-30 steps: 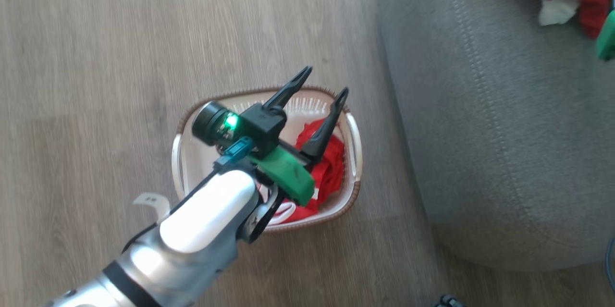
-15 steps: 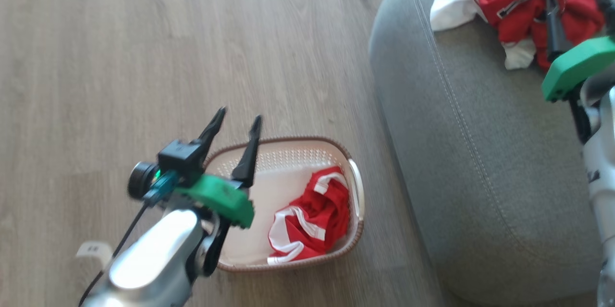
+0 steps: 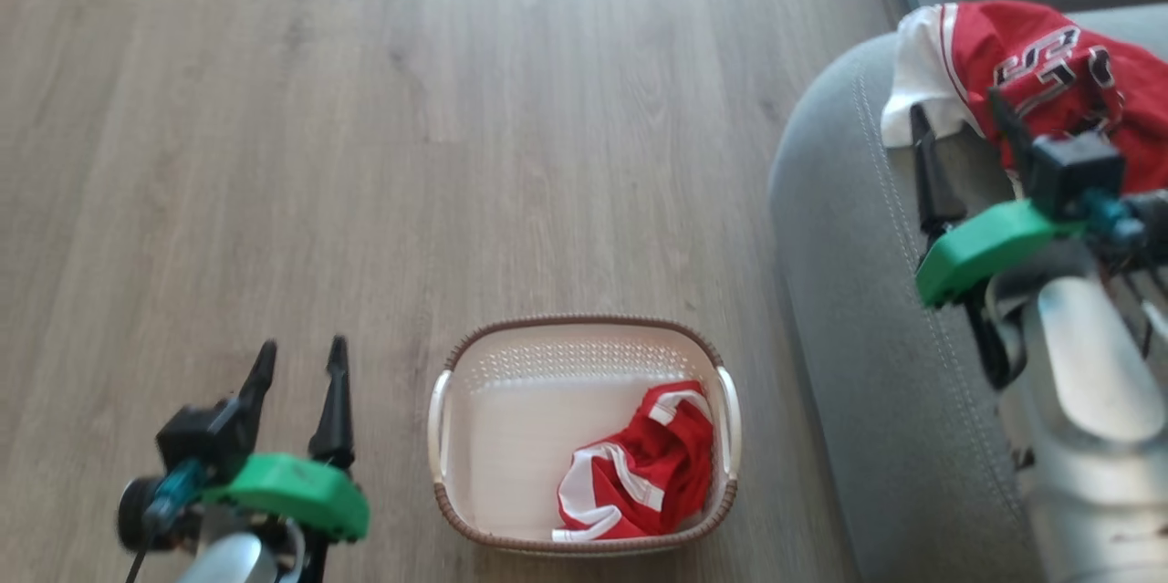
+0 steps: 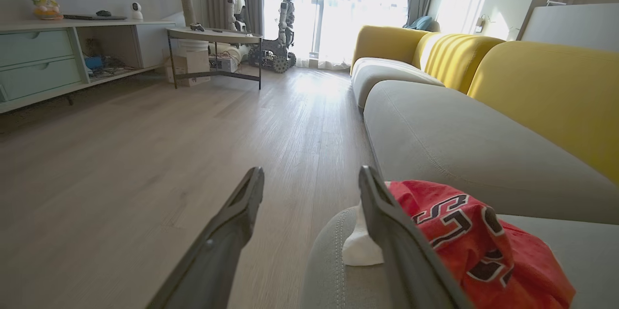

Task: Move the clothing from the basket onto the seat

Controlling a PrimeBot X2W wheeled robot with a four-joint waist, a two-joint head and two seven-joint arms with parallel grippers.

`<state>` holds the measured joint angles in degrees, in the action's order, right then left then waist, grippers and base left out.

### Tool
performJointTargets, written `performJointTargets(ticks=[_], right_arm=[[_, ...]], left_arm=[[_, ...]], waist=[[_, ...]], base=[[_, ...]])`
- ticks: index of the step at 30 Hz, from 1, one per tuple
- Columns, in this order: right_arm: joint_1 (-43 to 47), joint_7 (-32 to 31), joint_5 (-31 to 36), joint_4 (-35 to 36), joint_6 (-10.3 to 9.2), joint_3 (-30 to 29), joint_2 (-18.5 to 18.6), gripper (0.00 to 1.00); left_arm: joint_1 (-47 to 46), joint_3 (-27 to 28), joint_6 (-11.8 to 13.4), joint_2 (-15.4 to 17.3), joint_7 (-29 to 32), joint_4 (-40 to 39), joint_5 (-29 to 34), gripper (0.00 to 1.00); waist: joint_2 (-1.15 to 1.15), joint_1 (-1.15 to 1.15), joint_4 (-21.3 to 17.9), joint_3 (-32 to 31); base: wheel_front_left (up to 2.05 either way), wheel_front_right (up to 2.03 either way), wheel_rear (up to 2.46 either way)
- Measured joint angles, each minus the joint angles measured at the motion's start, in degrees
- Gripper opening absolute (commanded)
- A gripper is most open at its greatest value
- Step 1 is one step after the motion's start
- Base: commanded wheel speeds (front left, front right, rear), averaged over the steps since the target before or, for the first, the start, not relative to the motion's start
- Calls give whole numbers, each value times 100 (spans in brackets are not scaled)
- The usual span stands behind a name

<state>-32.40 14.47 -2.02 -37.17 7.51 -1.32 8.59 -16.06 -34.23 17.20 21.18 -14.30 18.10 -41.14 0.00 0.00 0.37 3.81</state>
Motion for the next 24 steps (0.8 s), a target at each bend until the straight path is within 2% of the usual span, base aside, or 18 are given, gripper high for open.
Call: performJointTargets(ticks=[3, 8, 13, 15, 24], right_arm=[[575, 0, 78, 568, 0, -76, -261, 100], [1312, 0, 219, 1255, 0, -190, -483, 100], [1856, 0, 229, 1666, 0, -189, -509, 100], [2102, 0, -14, 1822, 0, -158, -512, 100], [2848, -77, -404, 2384, 0, -45, -545, 100]], left_arm=[[497, 364, 62, 30, 0, -246, 175, 100], [986, 721, 105, 15, 0, -572, 464, 100], [1312, 902, 121, -54, 0, -825, 697, 100], [1433, 962, 113, -90, 0, -890, 783, 100], [1745, 1268, -140, -272, 0, -835, 947, 100]], waist=[[0, 0, 156, -161], [0, 0, 278, -337], [0, 0, 329, -425], [0, 0, 344, -448], [0, 0, 329, -562]], base=[[0, 0, 0], [0, 0, 0], [0, 0, 0], [0, 0, 0], [0, 0, 0]])
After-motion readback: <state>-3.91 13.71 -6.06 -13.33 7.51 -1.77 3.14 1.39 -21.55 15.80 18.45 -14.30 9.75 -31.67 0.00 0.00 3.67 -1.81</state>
